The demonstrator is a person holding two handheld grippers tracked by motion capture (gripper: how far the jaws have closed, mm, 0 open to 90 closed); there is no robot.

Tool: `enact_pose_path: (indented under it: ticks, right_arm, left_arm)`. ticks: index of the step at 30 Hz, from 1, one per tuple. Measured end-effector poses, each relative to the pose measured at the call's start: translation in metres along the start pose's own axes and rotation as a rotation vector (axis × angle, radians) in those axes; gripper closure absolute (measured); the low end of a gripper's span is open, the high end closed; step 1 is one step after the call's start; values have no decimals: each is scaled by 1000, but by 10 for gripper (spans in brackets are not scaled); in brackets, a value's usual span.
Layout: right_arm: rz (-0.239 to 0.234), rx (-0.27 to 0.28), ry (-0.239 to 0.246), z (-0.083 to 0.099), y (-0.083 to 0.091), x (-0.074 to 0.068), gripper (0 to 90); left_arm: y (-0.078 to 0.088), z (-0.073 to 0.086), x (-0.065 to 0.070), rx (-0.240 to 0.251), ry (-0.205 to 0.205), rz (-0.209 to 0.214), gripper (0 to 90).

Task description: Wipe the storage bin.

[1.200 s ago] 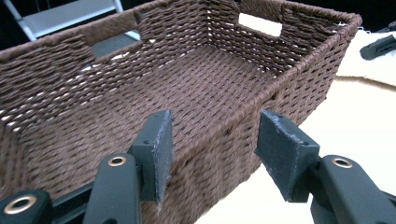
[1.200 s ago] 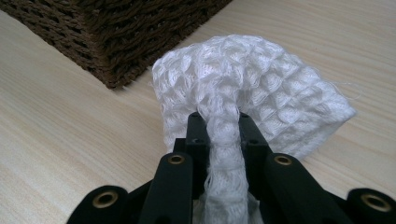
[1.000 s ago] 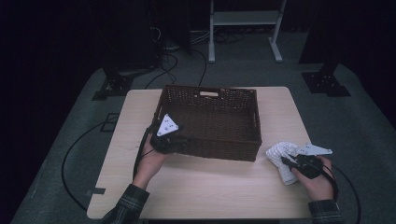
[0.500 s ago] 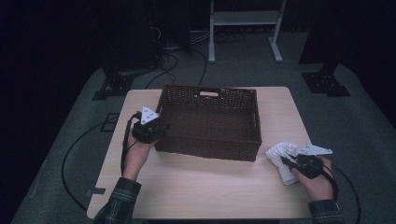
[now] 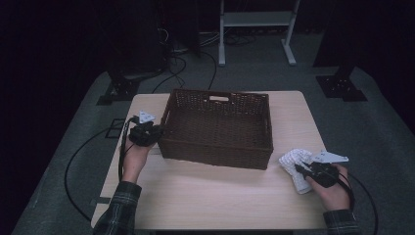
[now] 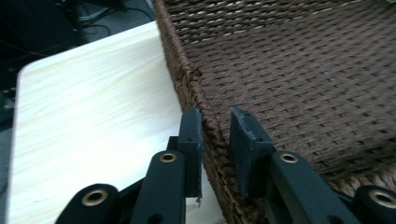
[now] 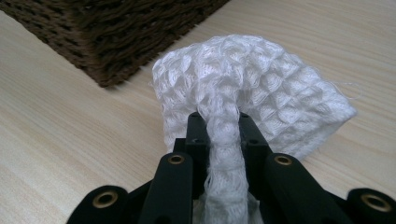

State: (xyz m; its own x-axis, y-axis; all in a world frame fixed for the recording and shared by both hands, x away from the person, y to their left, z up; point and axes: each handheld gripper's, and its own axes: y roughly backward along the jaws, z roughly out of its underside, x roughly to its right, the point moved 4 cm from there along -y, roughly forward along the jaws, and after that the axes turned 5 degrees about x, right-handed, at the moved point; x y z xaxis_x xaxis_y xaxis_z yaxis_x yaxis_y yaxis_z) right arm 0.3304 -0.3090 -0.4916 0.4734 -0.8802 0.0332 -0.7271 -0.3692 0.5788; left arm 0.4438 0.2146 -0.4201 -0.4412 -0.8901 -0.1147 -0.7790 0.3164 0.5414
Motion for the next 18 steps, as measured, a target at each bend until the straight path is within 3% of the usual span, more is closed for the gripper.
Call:
enact_pose_path:
  ticks: [18]
  right_arm:
    - [-5,-1,5,0,0,-2,779]
  left_arm:
    - [-27,-12,-52,-22,56,-9,827]
